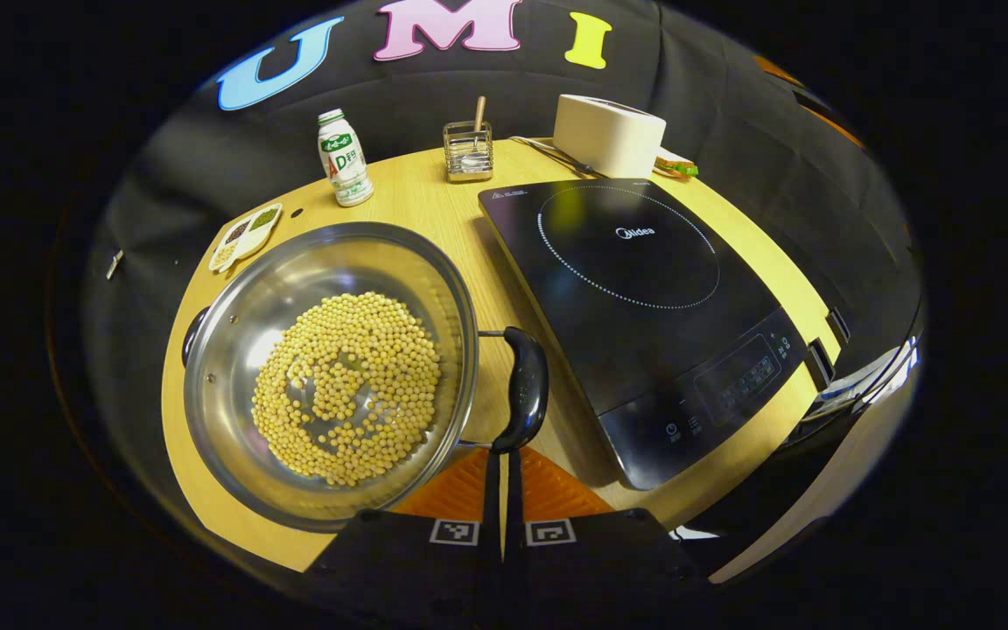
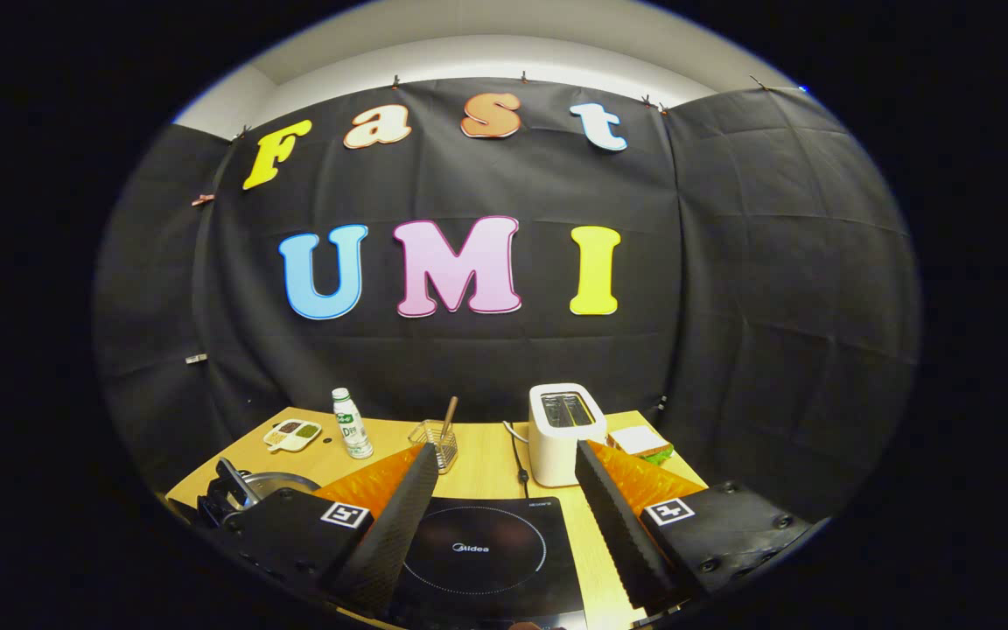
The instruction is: First push the handle of the pot to place it horizontally, then grasp the pot with both hands and set it on the induction cooktop.
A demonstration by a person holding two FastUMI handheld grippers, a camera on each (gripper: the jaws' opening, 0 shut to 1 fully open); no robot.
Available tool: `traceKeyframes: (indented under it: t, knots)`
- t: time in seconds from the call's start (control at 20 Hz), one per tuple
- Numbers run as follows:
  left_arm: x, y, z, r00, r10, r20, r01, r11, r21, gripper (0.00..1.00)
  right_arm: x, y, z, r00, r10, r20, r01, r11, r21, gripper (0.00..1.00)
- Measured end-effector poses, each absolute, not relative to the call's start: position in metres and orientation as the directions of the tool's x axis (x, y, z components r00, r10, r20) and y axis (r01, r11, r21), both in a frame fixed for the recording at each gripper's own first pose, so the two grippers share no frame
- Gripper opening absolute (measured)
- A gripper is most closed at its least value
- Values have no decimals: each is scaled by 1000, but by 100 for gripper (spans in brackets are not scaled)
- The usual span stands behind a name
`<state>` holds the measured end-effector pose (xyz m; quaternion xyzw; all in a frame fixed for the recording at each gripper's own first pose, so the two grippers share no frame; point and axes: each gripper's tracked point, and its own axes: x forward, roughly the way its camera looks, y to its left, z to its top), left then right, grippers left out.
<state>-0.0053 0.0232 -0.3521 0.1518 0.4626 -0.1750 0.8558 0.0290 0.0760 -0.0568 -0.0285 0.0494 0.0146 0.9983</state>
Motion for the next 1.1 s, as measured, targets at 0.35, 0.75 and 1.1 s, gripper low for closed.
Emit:
traceKeyframes:
  t: [0.35, 0.75, 1.1]
  knots:
    - [24, 7, -356, 510, -153, -847, 431, 897, 97, 5, 35, 62, -60, 994, 25, -107, -33, 997, -77, 97]
    - [63, -10, -353, 525, -165, -835, 395, 916, 67, 5, 37, 49, -64, 991, 3, -133, -13, 997, -77, 97]
    - [87, -16, -352, 535, -153, -831, 395, 915, 86, 5, 34, 43, -66, 989, -13, -149, 1, 997, -81, 97]
